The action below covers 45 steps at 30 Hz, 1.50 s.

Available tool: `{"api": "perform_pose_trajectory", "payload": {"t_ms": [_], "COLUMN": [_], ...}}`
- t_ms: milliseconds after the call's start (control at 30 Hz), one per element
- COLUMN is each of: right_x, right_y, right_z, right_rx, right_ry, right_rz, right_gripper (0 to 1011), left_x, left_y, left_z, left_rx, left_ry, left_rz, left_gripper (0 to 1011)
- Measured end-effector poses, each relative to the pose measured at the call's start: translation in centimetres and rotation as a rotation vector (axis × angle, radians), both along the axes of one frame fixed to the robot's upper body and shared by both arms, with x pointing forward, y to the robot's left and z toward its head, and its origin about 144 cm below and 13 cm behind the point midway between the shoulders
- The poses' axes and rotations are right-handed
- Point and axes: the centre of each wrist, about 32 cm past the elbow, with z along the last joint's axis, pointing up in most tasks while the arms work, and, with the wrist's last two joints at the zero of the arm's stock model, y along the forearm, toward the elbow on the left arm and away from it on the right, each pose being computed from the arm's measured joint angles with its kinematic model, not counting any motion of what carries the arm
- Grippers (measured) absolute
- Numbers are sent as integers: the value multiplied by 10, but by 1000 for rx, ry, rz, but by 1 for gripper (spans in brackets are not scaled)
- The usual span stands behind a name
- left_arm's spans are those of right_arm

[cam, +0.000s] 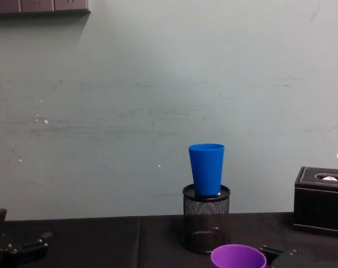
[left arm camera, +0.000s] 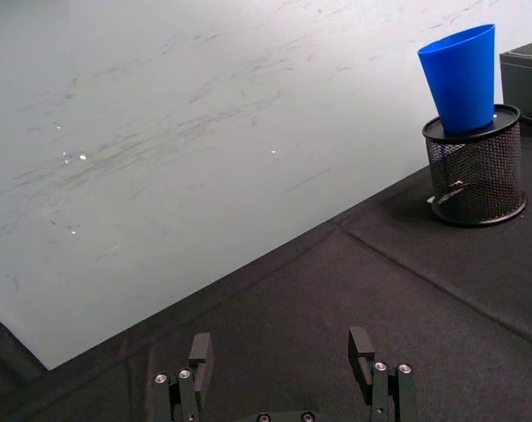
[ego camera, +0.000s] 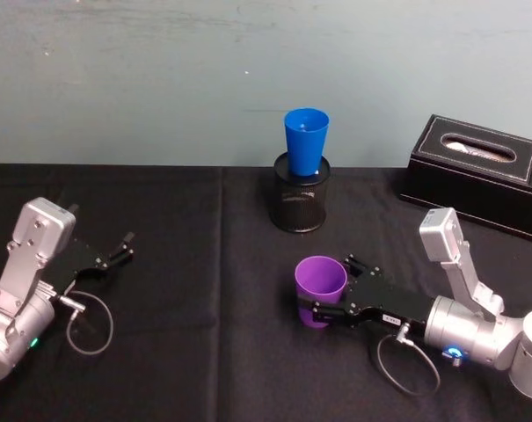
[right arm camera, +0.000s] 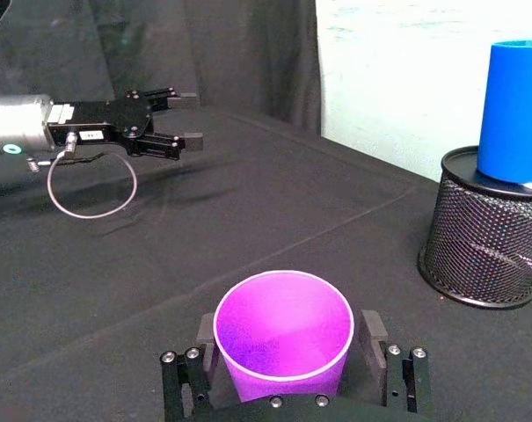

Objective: Pick up one cup with a gripper and tap it against the other cup.

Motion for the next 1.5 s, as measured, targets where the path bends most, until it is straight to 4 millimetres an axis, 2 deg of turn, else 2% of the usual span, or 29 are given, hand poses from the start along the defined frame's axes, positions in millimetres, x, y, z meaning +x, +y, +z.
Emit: {"api": "perform_pose_trajectory", "payload": {"t_ms": [167,467,567,833,1500], "right_x": [0,0,0,0,0], "right_y": [0,-1,-1,-1,-1], "right_z": [0,1,1,1,1], "right_rx": [0,-1,-1,-1,-1], "right_ry": [0,1,2,3,3], "right_rz": [-1,-2,-2,-2,-2], "right_gripper": [995,792,761,728,728], "left_x": [0,0,0,0,0], "left_y": [0,0,0,0,0], "left_z": [0,0,0,0,0], "left_rx": [0,0,0,0,0], "left_ry": [0,0,0,0,0], "left_rz": [0,0,0,0,0], "left_gripper": [1011,1011,1011,1011,1011]}}
